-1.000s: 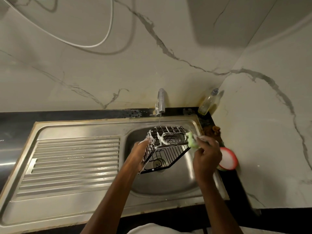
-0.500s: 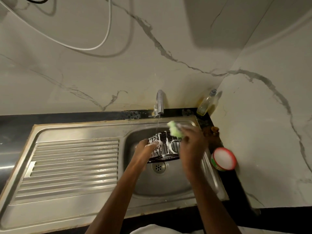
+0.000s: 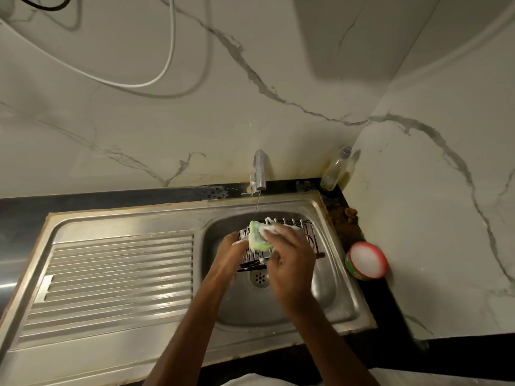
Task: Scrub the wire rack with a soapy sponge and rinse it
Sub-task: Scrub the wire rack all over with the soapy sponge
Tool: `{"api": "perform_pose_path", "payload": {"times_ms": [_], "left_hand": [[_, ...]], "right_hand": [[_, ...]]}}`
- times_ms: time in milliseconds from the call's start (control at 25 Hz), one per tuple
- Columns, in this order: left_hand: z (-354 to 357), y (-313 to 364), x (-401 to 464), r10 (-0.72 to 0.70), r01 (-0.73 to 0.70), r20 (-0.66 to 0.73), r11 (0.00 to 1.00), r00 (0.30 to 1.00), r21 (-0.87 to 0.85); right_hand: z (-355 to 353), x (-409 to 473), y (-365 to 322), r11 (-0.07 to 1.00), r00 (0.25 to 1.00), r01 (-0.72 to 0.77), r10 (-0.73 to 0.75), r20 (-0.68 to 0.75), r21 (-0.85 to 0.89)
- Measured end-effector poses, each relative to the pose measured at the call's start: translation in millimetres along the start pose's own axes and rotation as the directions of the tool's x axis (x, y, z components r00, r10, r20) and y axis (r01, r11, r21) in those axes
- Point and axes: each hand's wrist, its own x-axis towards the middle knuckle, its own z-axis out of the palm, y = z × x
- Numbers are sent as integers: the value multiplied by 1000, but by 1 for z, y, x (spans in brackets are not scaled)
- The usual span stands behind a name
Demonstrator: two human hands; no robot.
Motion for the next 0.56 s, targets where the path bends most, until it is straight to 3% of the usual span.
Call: {"api": "perform_pose_path", "payload": {"times_ms": [80,160,240,320,480,560], "left_hand": [[1,-1,-3,-5,5,21,1000,1000,7],[-1,-4,-7,-26,27,36,1000,999,-12],[-4,-5,-8,-26,27,14,995,1000,-91],[-5,-2,-6,-31,31,-2,997,1000,-73],[4,1,-2,67,-75,75,991,995,107],[3,0,-8,47,-54,57,992,997,115]], "right_hand": [[-8,11,32,997,999,-32,30,-38,-68],[-19,20,60,977,978,-166,146,-148,-133],[-18,14,59,969,960,-213,183,-211,-125],[-5,7,26,985,975,-162,149,-167,-67],[-2,1,7,985,987,154,-150,57,-71],[-9,13,38,991,999,45,-48,-21,-129]]}}
